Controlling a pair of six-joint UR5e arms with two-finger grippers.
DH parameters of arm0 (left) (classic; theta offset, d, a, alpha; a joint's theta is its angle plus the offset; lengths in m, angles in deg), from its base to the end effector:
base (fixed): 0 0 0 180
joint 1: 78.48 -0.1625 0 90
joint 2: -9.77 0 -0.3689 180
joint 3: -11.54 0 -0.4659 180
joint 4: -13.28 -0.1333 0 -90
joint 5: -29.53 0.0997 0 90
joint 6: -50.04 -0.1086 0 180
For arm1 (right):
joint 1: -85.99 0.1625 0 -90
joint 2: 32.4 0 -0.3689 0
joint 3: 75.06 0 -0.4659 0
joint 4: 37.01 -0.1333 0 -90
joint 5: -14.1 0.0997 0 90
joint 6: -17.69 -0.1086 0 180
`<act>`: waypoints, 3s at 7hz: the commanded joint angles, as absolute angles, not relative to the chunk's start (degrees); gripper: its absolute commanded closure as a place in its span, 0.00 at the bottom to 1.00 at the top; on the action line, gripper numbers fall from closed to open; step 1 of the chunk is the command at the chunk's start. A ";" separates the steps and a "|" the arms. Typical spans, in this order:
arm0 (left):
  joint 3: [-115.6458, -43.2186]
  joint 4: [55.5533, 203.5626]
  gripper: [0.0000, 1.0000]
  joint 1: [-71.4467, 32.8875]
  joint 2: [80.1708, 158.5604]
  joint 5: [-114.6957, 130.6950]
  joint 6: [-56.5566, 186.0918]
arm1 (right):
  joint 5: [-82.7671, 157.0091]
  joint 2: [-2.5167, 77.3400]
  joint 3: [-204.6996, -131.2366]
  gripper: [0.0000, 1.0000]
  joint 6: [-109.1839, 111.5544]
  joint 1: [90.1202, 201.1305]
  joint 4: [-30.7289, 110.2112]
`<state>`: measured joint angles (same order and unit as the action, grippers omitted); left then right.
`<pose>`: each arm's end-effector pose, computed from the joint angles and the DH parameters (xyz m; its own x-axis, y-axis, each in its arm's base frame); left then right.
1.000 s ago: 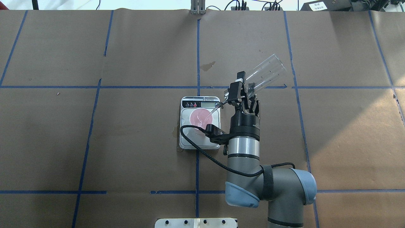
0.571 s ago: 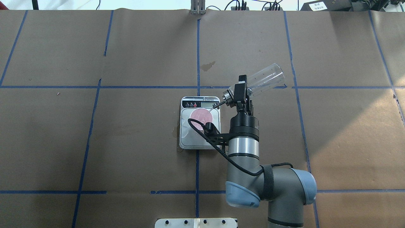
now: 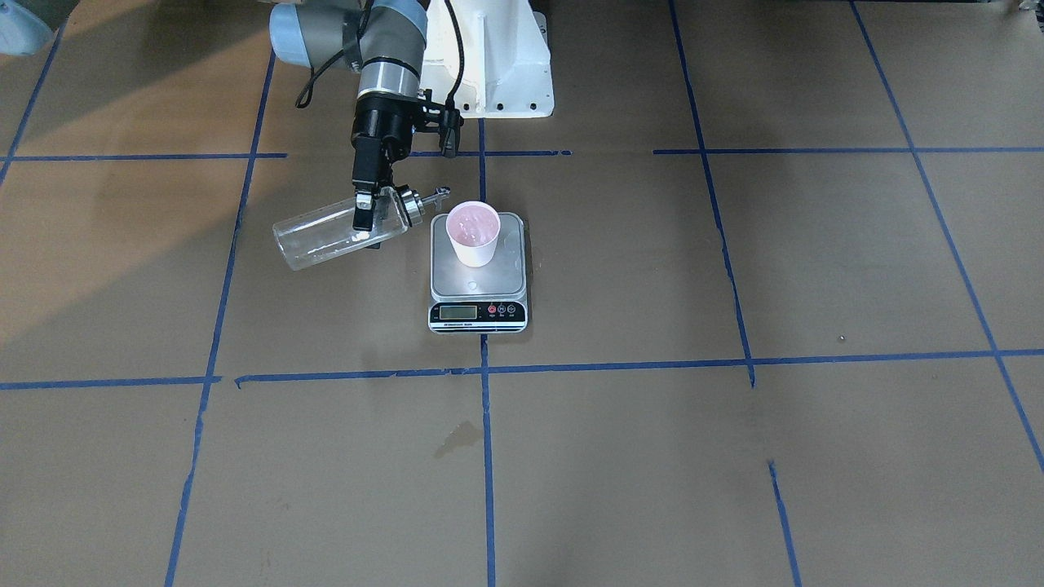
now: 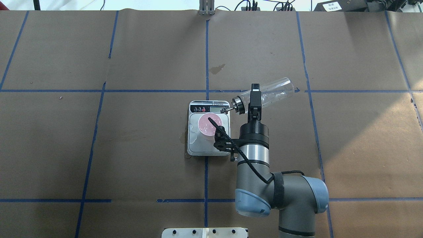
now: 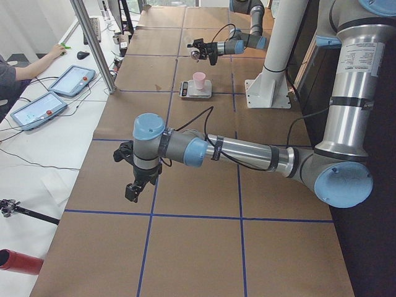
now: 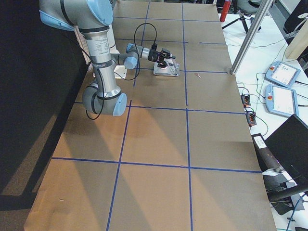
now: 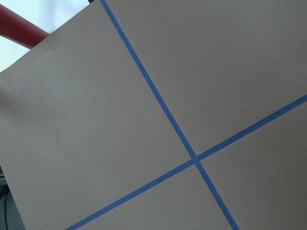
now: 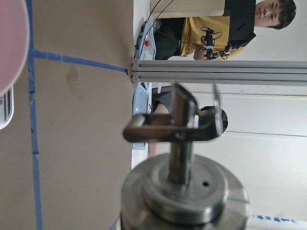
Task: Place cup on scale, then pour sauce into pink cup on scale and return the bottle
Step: 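Turn the bottle upright with the right gripper, then carry the bottle with the right gripper back to its original spot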
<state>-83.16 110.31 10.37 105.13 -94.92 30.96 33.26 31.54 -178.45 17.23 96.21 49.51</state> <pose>-0.0595 -0.6161 0.5047 0.7697 0.4851 -0.4149 -0.2865 0.8434 0.4545 -0.5674 -0.3420 0.1561 0.6972 -0.2078 -0.6861 0.7150 0.1316 0.6866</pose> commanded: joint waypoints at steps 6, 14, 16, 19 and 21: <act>-83.99 110.31 0.00 10.73 105.40 -94.83 31.14 | 52.56 34.89 -184.28 1.00 -17.31 101.18 35.24; -87.87 110.22 0.00 11.09 104.87 -94.74 31.32 | 69.64 53.03 -191.78 1.00 -42.41 113.94 35.15; -88.04 110.22 0.00 11.09 104.87 -94.66 31.32 | 69.73 52.68 -190.73 1.00 -52.25 113.77 33.67; -88.65 110.22 0.00 11.17 105.13 -94.66 31.32 | 72.44 58.30 -177.31 1.00 -51.92 113.77 -1.60; -88.92 110.22 0.00 11.17 104.87 -94.66 31.32 | 71.41 58.40 -177.45 1.00 -51.66 113.85 0.59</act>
<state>-88.78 110.22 11.17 104.94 -94.67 31.32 71.88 58.15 -177.86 -51.88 113.79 0.48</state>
